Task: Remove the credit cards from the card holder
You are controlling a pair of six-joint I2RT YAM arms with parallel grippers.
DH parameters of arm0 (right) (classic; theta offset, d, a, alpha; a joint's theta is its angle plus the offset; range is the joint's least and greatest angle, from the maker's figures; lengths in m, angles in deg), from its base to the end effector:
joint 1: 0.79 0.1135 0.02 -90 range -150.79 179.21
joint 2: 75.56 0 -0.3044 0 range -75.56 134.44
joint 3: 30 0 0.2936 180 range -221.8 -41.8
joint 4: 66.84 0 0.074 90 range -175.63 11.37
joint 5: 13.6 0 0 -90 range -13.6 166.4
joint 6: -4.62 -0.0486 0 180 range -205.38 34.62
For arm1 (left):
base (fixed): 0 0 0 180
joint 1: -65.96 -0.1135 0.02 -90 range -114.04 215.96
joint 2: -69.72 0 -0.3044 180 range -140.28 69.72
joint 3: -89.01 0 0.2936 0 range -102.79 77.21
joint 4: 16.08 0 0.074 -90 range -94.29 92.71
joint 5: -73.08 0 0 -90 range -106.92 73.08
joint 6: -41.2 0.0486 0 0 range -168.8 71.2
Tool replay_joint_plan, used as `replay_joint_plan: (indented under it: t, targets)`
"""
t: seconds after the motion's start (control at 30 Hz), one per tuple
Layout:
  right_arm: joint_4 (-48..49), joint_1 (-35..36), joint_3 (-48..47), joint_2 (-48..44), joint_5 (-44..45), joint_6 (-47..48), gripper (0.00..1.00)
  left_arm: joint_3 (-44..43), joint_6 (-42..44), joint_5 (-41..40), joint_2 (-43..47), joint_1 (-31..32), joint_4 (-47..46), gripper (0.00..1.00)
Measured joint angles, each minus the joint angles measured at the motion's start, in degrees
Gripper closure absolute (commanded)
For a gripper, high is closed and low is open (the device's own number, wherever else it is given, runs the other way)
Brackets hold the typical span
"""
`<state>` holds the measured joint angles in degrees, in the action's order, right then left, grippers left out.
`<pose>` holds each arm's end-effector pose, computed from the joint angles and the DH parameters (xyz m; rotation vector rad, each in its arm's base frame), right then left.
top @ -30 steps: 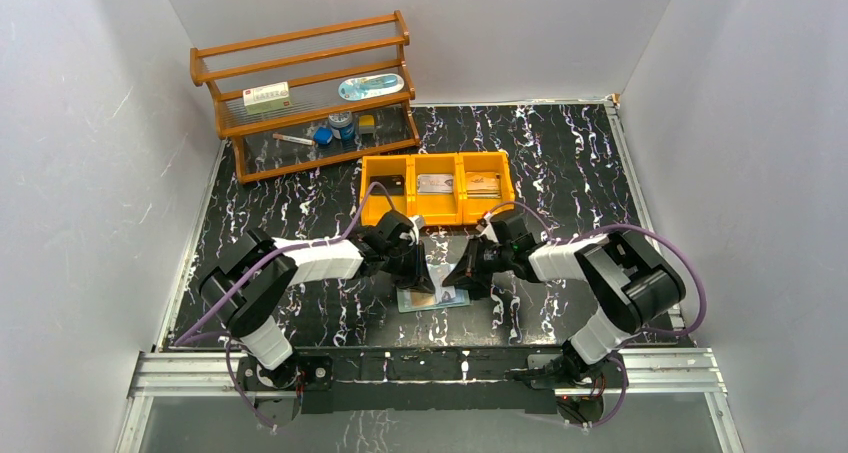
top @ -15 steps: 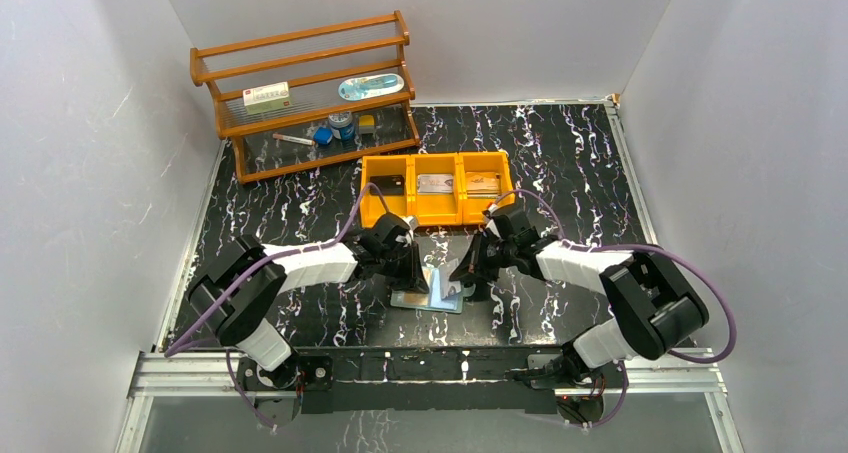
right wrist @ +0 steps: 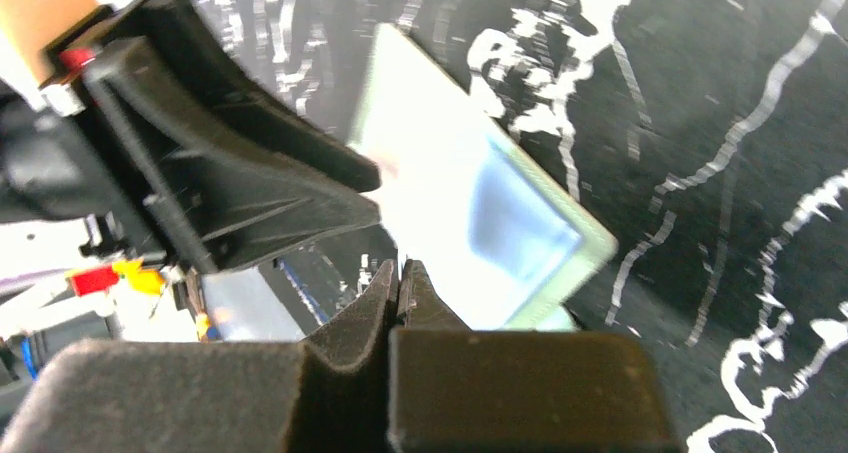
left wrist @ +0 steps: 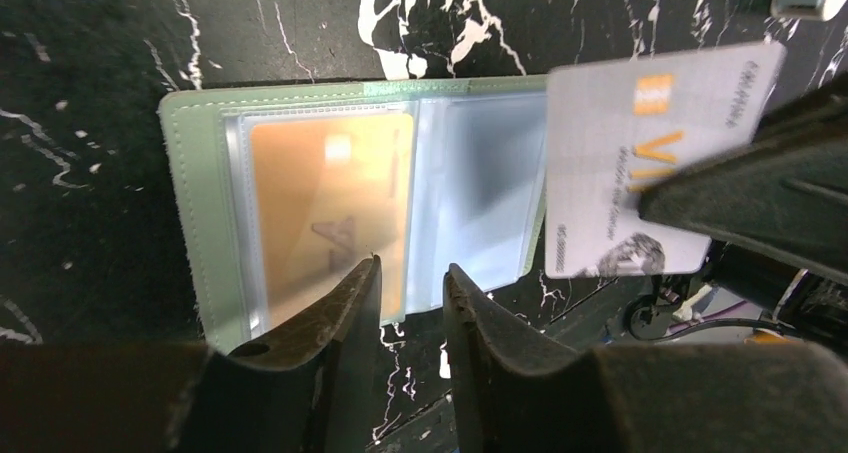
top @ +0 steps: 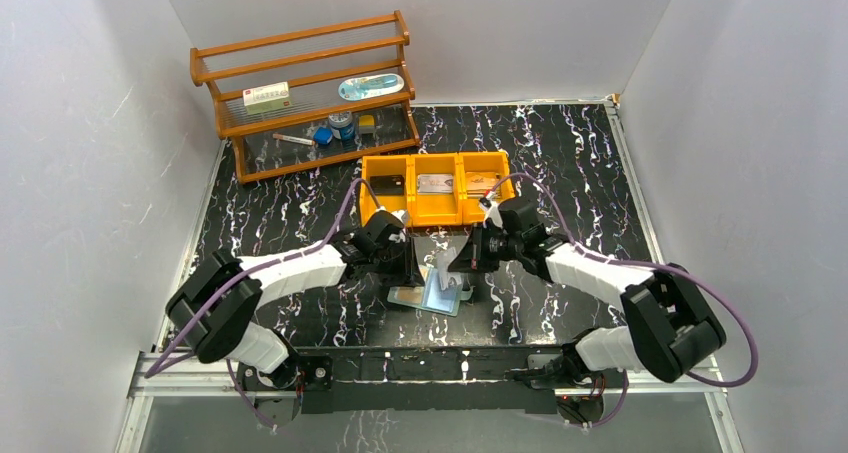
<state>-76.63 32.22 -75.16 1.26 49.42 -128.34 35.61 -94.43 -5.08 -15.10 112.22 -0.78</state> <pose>0.2299 0.1756 0.1781 -0.0526 2.5131 1.1662 0.2185 -0.2427 0.1751 0.1214 2.6032 -0.9302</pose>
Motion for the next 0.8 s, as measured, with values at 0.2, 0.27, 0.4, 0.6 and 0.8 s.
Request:
replay_joint_plan:
  t: [0.2,0.27,0.4,0.6,0.8]
  targets:
    - [11.7,0.0,1.7,-5.4,-8.9,5.6,1.00,0.0,-0.4,-7.6,7.1,0.0,5.0,0.62]
    - [14.6,0.0,1.8,-6.0,-11.4,7.1,1.00,0.0,-0.9,-11.0,9.7,-0.1,7.5,0.58]
    - [16.3,0.0,1.9,-7.2,-13.8,11.5,1.00,0.1,-1.5,-16.6,14.9,-1.7,13.0,0.42]
    - [8.5,0.0,-2.9,-9.1,-6.9,21.3,1.00,1.9,-1.9,-20.5,21.6,-7.4,18.4,0.28]
    - [1.1,0.0,-16.3,-6.6,8.2,37.4,1.00,3.4,-2.4,-21.6,24.7,-9.7,21.4,0.23]
